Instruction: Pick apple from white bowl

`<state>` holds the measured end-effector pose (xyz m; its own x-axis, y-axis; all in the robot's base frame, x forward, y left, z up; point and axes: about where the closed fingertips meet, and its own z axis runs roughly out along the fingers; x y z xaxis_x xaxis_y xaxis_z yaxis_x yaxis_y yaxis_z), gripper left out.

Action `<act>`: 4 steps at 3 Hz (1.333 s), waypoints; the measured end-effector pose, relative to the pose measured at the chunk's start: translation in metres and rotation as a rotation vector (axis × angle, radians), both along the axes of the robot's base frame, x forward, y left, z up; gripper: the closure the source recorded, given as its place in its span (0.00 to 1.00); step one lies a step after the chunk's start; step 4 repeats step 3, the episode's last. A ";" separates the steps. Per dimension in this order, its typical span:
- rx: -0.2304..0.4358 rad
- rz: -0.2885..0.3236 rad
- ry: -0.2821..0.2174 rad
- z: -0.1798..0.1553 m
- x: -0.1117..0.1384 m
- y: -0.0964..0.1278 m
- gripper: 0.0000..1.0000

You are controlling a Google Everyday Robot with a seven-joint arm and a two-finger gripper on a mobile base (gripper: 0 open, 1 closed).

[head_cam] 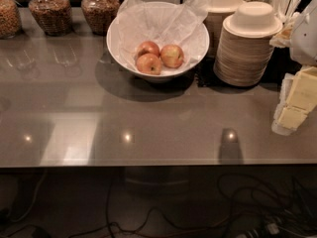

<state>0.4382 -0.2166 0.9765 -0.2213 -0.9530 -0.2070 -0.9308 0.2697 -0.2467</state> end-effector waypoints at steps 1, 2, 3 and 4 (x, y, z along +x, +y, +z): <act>0.000 0.000 0.000 0.000 0.000 0.000 0.00; 0.000 0.000 0.000 0.008 -0.001 -0.012 0.00; 0.000 0.000 0.000 0.008 -0.001 -0.012 0.00; 0.000 0.000 0.000 0.008 -0.001 -0.012 0.00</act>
Offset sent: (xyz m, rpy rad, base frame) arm 0.0424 0.0250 -0.0078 0.1708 -0.1867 0.0474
